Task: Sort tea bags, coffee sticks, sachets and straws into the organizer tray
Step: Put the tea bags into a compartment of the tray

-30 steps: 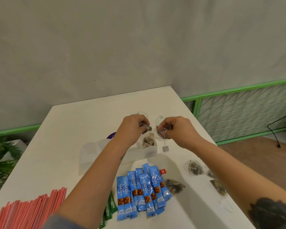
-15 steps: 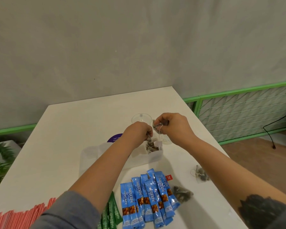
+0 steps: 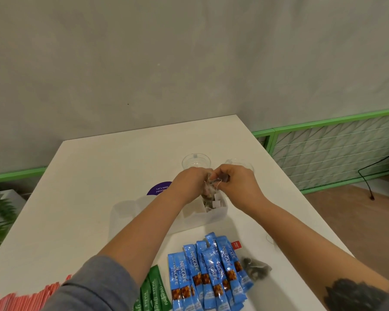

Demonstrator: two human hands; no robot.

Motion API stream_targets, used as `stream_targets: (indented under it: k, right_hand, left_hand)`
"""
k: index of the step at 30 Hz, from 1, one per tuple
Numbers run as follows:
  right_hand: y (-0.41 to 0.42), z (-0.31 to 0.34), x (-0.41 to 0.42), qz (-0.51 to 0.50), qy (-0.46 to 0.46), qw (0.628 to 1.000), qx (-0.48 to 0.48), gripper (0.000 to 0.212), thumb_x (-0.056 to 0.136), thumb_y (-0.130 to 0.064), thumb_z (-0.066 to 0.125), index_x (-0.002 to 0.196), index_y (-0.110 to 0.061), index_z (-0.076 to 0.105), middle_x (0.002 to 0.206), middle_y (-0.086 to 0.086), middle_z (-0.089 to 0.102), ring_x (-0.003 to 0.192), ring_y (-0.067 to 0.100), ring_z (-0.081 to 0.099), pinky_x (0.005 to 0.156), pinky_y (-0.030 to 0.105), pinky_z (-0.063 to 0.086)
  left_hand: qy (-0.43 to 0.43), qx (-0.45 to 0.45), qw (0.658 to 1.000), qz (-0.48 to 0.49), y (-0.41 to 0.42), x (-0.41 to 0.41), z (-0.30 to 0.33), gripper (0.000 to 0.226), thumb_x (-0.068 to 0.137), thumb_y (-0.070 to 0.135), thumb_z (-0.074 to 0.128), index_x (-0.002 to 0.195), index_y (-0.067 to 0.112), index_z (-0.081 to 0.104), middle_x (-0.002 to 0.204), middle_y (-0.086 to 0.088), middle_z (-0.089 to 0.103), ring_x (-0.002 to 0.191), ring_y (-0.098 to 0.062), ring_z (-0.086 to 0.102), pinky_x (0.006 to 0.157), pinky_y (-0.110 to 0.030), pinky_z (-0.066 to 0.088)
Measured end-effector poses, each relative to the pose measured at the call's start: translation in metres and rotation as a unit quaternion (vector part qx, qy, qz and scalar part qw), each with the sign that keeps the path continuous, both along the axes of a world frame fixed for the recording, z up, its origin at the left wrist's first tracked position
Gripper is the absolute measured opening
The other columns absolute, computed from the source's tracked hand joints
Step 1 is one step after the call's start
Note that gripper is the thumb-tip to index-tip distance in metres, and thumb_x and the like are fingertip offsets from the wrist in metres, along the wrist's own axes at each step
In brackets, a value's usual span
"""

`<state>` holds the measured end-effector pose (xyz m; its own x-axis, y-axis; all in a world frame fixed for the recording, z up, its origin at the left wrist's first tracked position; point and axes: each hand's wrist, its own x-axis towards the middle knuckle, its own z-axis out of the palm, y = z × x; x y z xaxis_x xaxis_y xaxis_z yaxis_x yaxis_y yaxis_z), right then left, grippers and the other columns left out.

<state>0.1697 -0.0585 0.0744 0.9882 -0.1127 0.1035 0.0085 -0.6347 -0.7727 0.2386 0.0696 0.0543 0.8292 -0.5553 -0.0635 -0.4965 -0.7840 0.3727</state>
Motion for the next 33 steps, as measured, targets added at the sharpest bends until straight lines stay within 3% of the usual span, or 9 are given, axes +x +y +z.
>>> stream_targets:
  k: [3, 6, 11, 15, 17, 22, 26, 30, 33]
  right_hand:
    - [0.002, -0.003, -0.002, 0.034, 0.034, 0.999, -0.025, 0.024, 0.079, 0.004, 0.061, 0.087, -0.017, 0.071, 0.079, -0.005, 0.061, 0.064, 0.009, 0.054, 0.048, 0.004, 0.04]
    - [0.003, -0.006, -0.005, 0.067, 0.06, 0.994, -0.069, 0.02, 0.081, -0.002, 0.063, 0.091, -0.017, 0.073, 0.079, -0.009, 0.058, 0.068, 0.011, 0.055, 0.05, 0.005, 0.039]
    - [0.0, -0.014, -0.009, 0.071, 0.05, 0.978, -0.19, 0.018, 0.086, -0.021, 0.062, 0.102, -0.027, 0.069, 0.106, -0.003, 0.062, 0.096, 0.016, 0.055, 0.076, 0.029, 0.045]
    - [0.001, -0.023, -0.017, 0.105, -0.014, 0.939, -0.327, 0.03, 0.096, -0.037, 0.041, 0.109, -0.025, 0.065, 0.099, -0.001, 0.064, 0.097, 0.018, 0.048, 0.073, 0.033, 0.044]
    - [0.002, -0.029, -0.02, 0.126, -0.002, 0.923, -0.363, 0.034, 0.096, -0.041, 0.037, 0.111, -0.028, 0.065, 0.098, -0.001, 0.066, 0.096, 0.02, 0.046, 0.074, 0.034, 0.039]
    - [0.003, -0.039, -0.023, 0.148, 0.014, 0.904, -0.401, 0.048, 0.092, -0.047, 0.025, 0.114, -0.024, 0.061, 0.098, 0.001, 0.065, 0.085, 0.018, 0.032, 0.071, 0.033, 0.022]
    - [0.002, -0.038, -0.02, 0.159, 0.042, 0.892, -0.421, 0.048, 0.094, -0.049, 0.027, 0.12, -0.023, 0.057, 0.106, 0.002, 0.065, 0.099, 0.022, 0.04, 0.077, 0.036, 0.021]
    - [0.001, -0.036, -0.019, 0.174, 0.062, 0.878, -0.442, 0.046, 0.092, -0.049, 0.037, 0.126, -0.024, 0.053, 0.108, 0.002, 0.064, 0.108, 0.023, 0.041, 0.089, 0.039, 0.027]
    - [-0.001, -0.033, -0.021, 0.161, 0.04, 0.899, -0.406, 0.039, 0.091, -0.045, 0.043, 0.123, -0.026, 0.054, 0.11, -0.001, 0.063, 0.107, 0.022, 0.043, 0.089, 0.038, 0.028]
  left_hand:
    - [0.0, -0.066, 0.998, -0.011, 0.009, 0.002, -0.003, 0.026, 0.073, 0.004, 0.068, 0.087, 0.025, 0.061, 0.085, 0.004, 0.065, 0.086, -0.019, 0.061, 0.076, -0.035, 0.051]
    - [0.005, -0.089, 0.996, -0.011, 0.015, 0.005, -0.007, 0.028, 0.075, 0.01, 0.071, 0.098, 0.024, 0.066, 0.093, 0.009, 0.063, 0.086, -0.012, 0.057, 0.078, -0.03, 0.05]
    - [-0.036, -0.054, 0.998, 0.002, 0.017, 0.001, -0.009, 0.041, 0.076, 0.024, 0.075, 0.114, 0.027, 0.059, 0.101, 0.01, 0.061, 0.089, -0.011, 0.051, 0.076, -0.029, 0.045]
    - [-0.063, 0.016, 0.998, -0.002, 0.013, -0.006, -0.008, 0.031, 0.085, 0.027, 0.064, 0.115, 0.027, 0.055, 0.106, 0.007, 0.064, 0.099, -0.016, 0.056, 0.073, -0.029, 0.041]
    - [-0.086, 0.06, 0.994, -0.01, 0.011, -0.008, -0.008, 0.022, 0.09, 0.029, 0.056, 0.112, 0.028, 0.06, 0.104, 0.001, 0.063, 0.097, -0.02, 0.058, 0.072, -0.029, 0.04]
    - [-0.09, 0.165, 0.982, -0.032, 0.008, -0.011, -0.007, 0.028, 0.098, 0.039, 0.043, 0.113, 0.029, 0.064, 0.105, -0.008, 0.056, 0.09, -0.026, 0.058, 0.071, -0.03, 0.039]
    - [-0.106, 0.213, 0.97, -0.057, 0.004, -0.014, -0.006, 0.034, 0.102, 0.034, 0.034, 0.112, 0.022, 0.063, 0.106, -0.007, 0.061, 0.081, -0.017, 0.04, 0.073, -0.03, 0.036]
    - [-0.102, 0.193, 0.975, -0.05, 0.002, -0.013, -0.007, 0.03, 0.1, 0.032, 0.037, 0.108, 0.022, 0.064, 0.1, -0.005, 0.065, 0.1, -0.022, 0.051, 0.075, -0.033, 0.038]
    - [-0.091, 0.112, 0.989, -0.016, 0.0, -0.014, -0.007, 0.024, 0.093, 0.027, 0.05, 0.111, 0.02, 0.064, 0.106, -0.003, 0.063, 0.102, -0.023, 0.055, 0.077, -0.034, 0.044]
